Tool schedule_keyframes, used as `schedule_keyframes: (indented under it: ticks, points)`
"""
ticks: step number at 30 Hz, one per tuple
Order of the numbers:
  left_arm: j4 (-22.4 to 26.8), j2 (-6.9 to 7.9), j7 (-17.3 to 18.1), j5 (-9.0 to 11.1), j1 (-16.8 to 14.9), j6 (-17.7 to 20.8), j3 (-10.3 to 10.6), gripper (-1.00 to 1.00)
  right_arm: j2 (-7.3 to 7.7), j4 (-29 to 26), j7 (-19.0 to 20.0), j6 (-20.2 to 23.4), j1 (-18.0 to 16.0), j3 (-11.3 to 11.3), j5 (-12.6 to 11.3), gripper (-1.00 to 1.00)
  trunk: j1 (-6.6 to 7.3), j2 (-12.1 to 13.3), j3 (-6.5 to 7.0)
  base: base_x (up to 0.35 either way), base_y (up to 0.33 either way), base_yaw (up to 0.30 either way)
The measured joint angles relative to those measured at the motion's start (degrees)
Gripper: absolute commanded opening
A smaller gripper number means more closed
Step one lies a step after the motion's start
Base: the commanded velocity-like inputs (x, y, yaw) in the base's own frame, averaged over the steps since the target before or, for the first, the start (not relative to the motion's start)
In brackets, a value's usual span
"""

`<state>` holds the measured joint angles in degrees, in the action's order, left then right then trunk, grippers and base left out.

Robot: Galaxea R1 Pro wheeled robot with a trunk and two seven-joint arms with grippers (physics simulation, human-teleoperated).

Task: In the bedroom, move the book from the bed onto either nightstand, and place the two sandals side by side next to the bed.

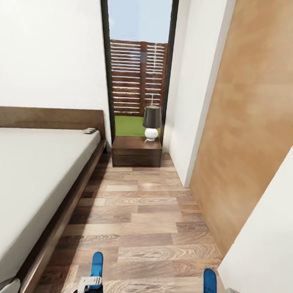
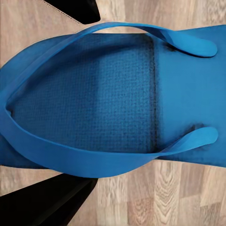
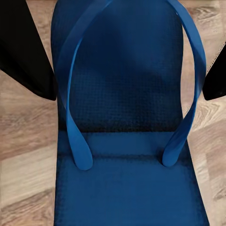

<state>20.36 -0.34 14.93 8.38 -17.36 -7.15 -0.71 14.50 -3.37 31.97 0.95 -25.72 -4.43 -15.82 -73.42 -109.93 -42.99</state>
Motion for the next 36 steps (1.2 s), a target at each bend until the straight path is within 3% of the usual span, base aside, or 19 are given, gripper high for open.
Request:
schedule_keyframes:
  ticks: [36]
  points:
    - [0.00,0.00,0.00,-0.03,0.00,-0.08,0.00,-1.00,0.00,0.02,0.00,0.00,0.00,0.00,0.00,-1.00,0.00,0.00,0.00,0.319,0.000,0.000]
